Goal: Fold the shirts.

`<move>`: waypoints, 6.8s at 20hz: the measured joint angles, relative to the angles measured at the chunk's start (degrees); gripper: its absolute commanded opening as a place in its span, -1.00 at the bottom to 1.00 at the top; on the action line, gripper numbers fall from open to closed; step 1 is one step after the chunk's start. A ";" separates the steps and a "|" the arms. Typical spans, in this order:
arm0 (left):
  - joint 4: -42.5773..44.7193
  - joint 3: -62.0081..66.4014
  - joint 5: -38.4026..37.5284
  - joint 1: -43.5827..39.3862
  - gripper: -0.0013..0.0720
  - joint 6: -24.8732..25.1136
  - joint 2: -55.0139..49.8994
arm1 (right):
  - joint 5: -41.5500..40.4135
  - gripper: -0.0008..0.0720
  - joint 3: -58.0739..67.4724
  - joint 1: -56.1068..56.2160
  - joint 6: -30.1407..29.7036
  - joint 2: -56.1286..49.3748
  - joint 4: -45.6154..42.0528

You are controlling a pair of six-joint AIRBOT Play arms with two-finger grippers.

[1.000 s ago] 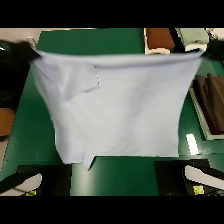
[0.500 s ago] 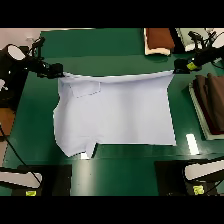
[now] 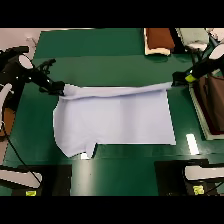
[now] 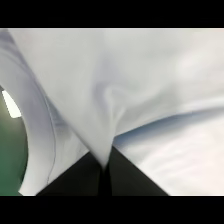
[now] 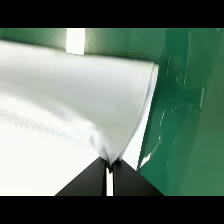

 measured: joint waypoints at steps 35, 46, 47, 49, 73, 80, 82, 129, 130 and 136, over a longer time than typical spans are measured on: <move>-10.12 -60.81 -1.36 0.02 0.15 -12.28 42.88 | -8.79 0.26 -19.37 -0.02 2.51 21.42 0.59; -13.77 -52.11 2.71 0.02 -0.90 -8.92 42.88 | 1.53 0.70 -31.04 -11.19 -0.26 29.31 -0.09; -13.62 -51.21 2.67 0.02 -0.90 -8.57 42.88 | 2.93 0.68 -34.21 -13.75 -0.59 30.03 -0.11; -13.33 -49.88 2.67 0.04 -0.90 -7.93 42.88 | 5.03 0.57 -40.11 -18.29 -1.09 30.53 0.00; -7.39 -45.27 -6.51 -0.02 -0.90 -7.15 55.08 | 9.97 -0.93 -42.95 -9.99 -2.47 45.64 -4.63; -7.50 -36.06 3.65 -0.04 -0.90 -2.08 46.60 | 4.09 -0.93 -30.67 -3.52 -0.68 32.85 -5.86; -7.45 -33.05 7.69 -0.04 -0.90 -0.04 40.65 | 2.62 -0.93 -26.10 -1.57 -0.04 26.73 -5.88; -18.64 4.04 26.58 -30.64 -0.90 -3.15 -12.68 | 1.33 -0.92 7.69 3.28 -9.70 3.19 31.76; -18.88 4.28 26.62 -30.64 -0.90 -3.21 -13.11 | 1.38 -0.92 9.55 5.05 -9.16 3.41 31.85; -18.12 5.60 25.83 -30.34 -0.90 -3.21 -13.97 | 0.72 -0.92 18.14 14.38 -5.99 3.80 31.89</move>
